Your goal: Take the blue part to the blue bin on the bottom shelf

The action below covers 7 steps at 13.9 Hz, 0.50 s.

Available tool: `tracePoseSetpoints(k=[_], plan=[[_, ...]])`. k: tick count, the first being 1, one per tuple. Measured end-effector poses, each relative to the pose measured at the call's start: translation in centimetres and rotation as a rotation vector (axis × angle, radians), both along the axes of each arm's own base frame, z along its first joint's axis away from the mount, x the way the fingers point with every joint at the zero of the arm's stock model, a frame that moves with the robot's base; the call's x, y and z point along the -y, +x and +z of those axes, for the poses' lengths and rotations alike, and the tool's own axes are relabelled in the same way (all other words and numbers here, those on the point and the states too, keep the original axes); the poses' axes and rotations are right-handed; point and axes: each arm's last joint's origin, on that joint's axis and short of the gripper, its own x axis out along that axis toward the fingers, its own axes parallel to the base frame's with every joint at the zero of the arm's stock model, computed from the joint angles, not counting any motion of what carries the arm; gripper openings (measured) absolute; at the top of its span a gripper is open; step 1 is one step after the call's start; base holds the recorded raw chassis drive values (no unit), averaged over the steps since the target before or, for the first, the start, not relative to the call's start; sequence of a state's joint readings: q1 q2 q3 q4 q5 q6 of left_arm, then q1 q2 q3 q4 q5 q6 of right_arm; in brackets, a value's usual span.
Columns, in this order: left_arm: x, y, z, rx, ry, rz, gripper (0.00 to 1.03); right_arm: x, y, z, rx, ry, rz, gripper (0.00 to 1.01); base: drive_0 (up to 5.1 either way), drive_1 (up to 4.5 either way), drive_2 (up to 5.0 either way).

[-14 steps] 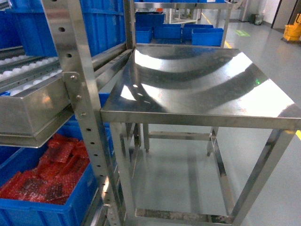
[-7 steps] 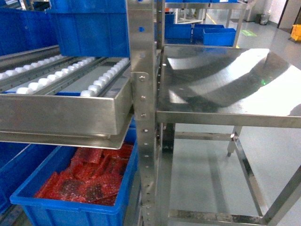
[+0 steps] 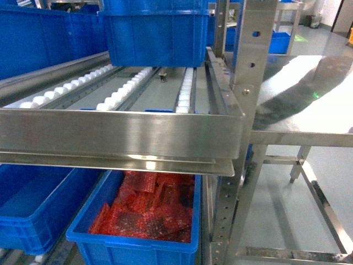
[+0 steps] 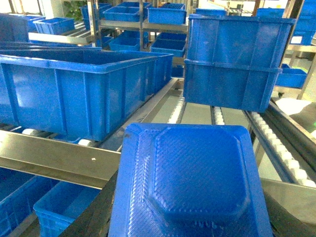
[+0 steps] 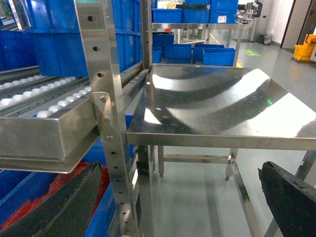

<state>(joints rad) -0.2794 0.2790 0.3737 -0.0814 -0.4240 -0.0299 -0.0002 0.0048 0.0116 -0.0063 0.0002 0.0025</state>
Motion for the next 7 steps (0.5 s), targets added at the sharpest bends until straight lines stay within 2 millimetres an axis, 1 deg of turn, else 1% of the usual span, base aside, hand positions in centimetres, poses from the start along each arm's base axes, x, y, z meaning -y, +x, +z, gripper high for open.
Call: tracePoseSetpoints(k=[7], plan=[[0.0, 0.01, -0.01, -0.001, 0.0, 0.001, 0.43, 0.0, 0.0, 0.02, 0.002, 0.0, 0.0, 0.98, -5.1, 2.38, 2.4]])
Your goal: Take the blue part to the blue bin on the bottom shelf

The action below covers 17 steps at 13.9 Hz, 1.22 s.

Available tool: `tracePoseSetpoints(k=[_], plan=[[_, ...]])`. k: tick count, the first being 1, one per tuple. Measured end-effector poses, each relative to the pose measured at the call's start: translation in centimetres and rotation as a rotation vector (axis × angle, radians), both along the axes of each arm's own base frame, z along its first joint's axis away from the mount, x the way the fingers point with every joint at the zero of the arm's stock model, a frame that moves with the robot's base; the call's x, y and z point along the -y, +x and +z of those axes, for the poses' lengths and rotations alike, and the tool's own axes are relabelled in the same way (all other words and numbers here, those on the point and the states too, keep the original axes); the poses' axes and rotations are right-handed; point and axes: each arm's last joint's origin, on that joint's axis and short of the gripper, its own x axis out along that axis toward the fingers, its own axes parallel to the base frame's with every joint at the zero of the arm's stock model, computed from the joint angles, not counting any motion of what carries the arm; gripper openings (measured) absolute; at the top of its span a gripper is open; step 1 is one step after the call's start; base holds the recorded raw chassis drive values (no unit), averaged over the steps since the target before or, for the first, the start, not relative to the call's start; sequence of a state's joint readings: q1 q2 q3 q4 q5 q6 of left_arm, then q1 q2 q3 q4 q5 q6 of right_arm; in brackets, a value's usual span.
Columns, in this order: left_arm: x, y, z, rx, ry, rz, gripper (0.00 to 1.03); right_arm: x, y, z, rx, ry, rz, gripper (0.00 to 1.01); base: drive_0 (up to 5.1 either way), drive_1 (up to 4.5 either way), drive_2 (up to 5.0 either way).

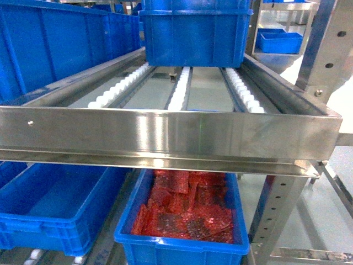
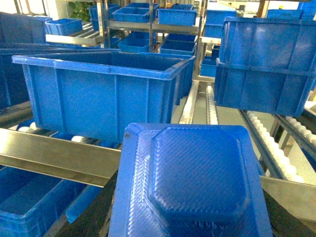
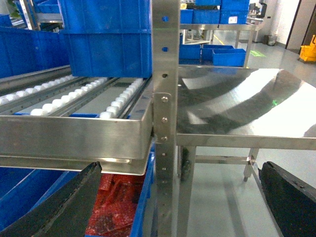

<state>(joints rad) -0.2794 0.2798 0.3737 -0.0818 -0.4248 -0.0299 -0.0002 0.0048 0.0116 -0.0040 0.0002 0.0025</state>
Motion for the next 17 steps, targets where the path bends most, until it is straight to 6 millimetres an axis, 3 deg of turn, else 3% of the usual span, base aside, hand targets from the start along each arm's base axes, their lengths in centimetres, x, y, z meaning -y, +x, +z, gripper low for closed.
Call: tracePoseSetpoints(k=[17], plan=[[-0.01, -0.02, 0.01, 0.001, 0.0, 0.001, 0.43, -0.01, 0.0, -0.01, -0.001, 0.0, 0.003, 0.98, -5.0, 2.5, 2.5]])
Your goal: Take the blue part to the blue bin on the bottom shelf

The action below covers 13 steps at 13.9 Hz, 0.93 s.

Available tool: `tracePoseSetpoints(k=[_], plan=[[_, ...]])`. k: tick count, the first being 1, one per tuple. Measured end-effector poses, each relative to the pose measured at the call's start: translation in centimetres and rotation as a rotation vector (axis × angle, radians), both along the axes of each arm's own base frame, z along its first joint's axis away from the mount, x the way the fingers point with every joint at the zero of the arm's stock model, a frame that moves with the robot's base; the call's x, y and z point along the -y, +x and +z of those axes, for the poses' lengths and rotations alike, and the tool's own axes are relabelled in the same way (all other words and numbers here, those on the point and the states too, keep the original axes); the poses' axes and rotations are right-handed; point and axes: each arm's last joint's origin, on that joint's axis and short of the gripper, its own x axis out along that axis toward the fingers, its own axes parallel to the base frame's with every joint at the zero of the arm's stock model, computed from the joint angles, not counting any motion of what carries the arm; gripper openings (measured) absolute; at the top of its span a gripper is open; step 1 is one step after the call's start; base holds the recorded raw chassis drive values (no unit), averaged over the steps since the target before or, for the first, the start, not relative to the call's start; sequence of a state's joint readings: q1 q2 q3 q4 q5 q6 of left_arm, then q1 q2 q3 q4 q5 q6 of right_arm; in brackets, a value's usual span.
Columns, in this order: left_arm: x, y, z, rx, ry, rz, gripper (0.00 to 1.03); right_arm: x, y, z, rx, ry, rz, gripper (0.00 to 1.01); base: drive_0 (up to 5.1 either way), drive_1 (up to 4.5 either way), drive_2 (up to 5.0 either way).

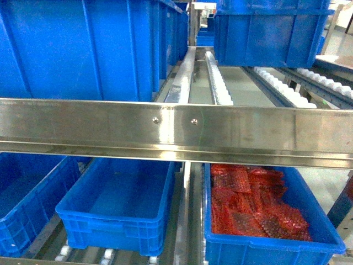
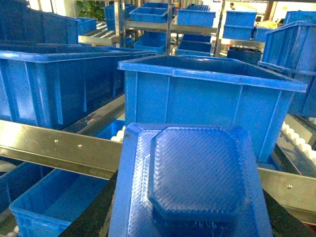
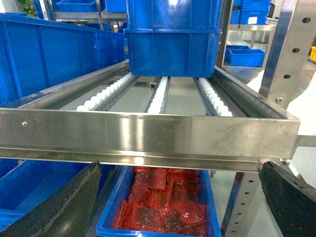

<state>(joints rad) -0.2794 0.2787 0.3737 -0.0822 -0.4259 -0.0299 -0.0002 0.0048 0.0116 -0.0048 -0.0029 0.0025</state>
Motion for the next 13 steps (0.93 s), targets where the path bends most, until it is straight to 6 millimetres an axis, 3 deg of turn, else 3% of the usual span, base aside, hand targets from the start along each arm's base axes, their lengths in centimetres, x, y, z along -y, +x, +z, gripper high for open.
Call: tracePoseSetpoints(k=[13], plan=[[0.0, 0.0, 0.0, 0.0, 0.0, 0.0, 0.43, 0.0, 0.0, 0.0, 0.0, 0.0, 0.0, 0.98, -4.9, 2.51, 2.5]])
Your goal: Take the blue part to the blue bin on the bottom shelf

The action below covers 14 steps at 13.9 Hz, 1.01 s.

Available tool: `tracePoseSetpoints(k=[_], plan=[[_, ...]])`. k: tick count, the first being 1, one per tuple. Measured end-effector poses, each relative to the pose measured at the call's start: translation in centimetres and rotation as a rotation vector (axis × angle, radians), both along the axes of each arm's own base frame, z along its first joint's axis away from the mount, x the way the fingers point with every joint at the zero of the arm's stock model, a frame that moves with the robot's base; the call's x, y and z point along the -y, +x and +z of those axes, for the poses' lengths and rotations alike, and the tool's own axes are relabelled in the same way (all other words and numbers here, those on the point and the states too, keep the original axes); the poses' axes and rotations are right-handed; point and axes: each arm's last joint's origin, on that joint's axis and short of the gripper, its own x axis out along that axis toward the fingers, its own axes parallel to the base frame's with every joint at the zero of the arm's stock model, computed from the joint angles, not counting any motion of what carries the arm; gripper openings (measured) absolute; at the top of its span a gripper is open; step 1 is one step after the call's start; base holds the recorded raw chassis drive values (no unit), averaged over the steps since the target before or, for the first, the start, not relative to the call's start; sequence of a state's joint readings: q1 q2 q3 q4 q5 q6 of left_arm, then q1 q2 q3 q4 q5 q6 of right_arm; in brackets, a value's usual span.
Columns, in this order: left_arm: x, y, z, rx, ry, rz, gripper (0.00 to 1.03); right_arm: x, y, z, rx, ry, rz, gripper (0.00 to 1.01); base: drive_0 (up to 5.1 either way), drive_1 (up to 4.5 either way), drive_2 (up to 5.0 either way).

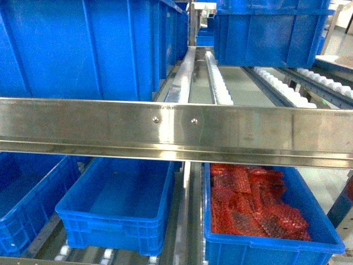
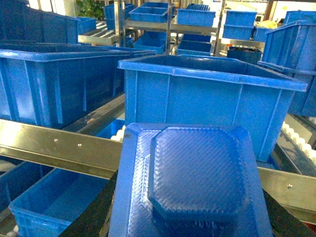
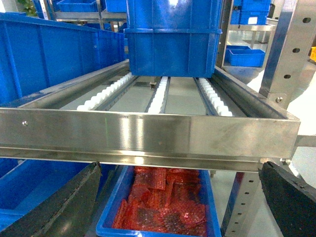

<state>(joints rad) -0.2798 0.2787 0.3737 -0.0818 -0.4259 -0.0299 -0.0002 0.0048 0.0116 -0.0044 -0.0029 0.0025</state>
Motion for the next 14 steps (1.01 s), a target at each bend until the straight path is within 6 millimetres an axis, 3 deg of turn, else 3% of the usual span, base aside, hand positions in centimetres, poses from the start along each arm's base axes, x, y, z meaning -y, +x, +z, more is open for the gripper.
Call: tracePoseSetpoints(k=[13, 14], plan=[[0.0, 0.01, 0.0, 0.0, 0.0, 0.0, 0.43, 0.01, 0.0, -0.01, -0.001, 0.0, -0.003, 0.98, -4.9, 2.51, 2.5], [0.0, 0.01, -0.01, -0.001, 0.0, 0.0, 0.43, 0.01, 0.0, -0.01, -0.001, 0.001, -0.003, 0.98, 0.0, 0.0, 0.0]])
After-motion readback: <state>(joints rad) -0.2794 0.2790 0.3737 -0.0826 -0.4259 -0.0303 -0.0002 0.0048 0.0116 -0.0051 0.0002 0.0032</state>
